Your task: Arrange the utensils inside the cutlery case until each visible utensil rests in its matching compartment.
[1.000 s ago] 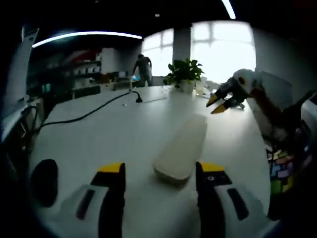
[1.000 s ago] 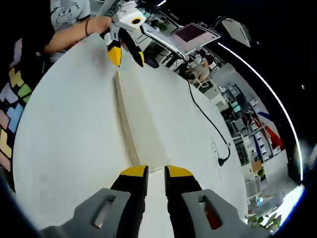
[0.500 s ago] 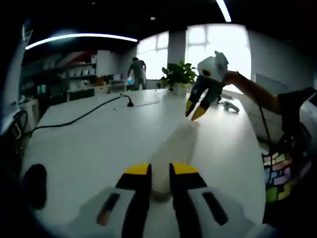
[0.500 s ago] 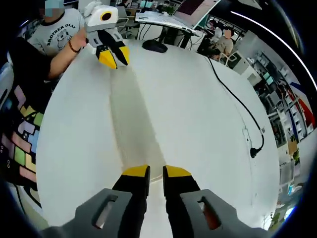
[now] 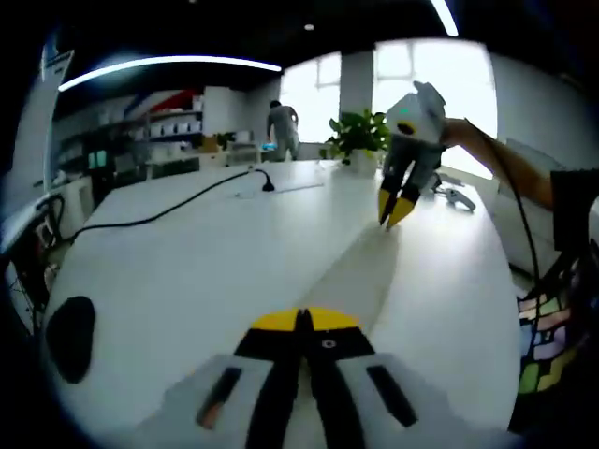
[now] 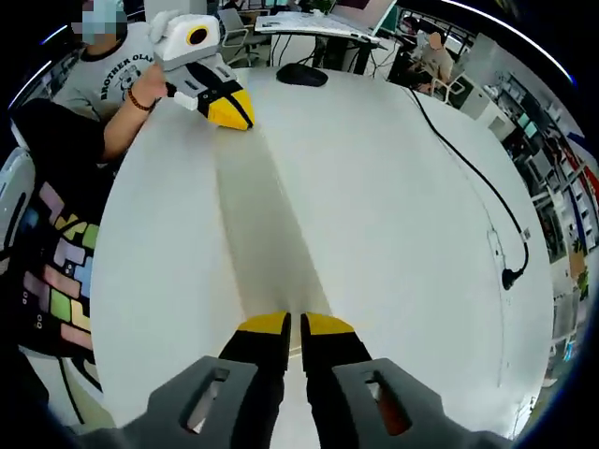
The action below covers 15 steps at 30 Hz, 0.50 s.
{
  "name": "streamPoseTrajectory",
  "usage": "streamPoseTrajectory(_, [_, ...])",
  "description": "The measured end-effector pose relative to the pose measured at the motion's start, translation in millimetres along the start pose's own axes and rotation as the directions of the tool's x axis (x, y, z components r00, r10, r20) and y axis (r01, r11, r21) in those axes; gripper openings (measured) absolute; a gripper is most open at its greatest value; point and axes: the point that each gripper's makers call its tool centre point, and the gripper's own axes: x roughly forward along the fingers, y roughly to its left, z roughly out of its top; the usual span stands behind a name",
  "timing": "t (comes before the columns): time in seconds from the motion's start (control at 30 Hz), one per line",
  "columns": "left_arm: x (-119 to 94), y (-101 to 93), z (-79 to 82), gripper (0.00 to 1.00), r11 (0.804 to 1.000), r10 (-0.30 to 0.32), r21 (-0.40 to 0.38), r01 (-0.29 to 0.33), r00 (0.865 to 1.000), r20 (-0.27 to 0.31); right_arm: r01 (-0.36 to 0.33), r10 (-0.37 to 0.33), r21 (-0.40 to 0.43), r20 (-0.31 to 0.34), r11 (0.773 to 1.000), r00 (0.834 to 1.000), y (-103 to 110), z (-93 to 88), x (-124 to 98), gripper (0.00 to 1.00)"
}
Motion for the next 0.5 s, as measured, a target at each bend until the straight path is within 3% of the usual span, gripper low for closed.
streamPoseTrajectory(0.13, [1.4,-1.8,-0.1,0.0,0.992,0.042,0.121,-0.04,0.999,-0.013,0.001,0.0,0.059,-0.016,0.998,1.0,0.9,-1.2,-0.2,0.04])
streamPoseTrajectory(0.3, [4.9,-0.3,1.6,0.0,0.993,0.033,0.113,-0.029,0.999,-0.032,0.005,0.004,0.139,-0.065,0.99,0.998,6.0,-5.2,-1.6,0.0])
streamPoseTrajectory(0.5, [15.9,-1.6,4.8,0.0,0.975,0.004,0.219,0.026,0.991,-0.136,0.001,0.014,0.183,-0.084,0.983,0.996,16.6,-9.8,-5.6,0.0])
